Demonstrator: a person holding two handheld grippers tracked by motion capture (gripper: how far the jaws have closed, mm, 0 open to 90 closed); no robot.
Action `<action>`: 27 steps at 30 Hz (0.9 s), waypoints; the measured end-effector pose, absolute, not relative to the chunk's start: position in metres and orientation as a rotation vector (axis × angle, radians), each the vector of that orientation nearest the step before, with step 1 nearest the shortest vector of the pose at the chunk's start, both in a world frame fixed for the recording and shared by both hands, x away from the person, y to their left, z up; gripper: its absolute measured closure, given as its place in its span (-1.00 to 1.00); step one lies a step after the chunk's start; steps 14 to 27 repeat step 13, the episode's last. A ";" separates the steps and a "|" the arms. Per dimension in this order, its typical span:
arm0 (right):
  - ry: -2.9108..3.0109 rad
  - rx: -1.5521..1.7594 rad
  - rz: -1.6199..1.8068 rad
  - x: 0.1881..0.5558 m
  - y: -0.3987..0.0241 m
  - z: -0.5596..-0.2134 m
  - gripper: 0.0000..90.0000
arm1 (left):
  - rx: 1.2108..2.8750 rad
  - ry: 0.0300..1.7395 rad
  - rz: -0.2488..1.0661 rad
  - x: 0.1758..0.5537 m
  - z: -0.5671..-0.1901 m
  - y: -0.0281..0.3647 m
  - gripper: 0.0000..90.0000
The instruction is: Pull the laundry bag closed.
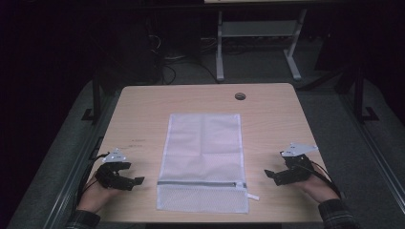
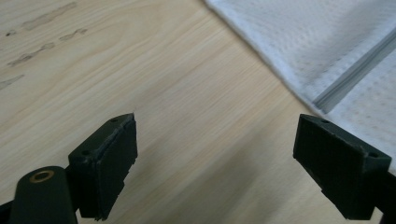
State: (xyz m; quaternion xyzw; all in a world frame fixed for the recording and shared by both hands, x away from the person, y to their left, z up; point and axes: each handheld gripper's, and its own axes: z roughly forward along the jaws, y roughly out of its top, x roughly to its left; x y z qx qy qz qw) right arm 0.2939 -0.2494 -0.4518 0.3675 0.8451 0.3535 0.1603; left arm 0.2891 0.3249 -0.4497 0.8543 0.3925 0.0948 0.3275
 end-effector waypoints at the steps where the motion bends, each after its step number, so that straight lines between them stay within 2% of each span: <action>1: 2.416 1.051 1.010 0.294 -0.249 -0.452 -0.87 | 2.238 1.030 0.248 0.289 -0.450 0.325 -0.71; 27: 2.435 1.031 1.012 0.294 -0.245 -0.453 -0.86 | 2.264 1.032 0.259 0.290 -0.453 0.326 -0.70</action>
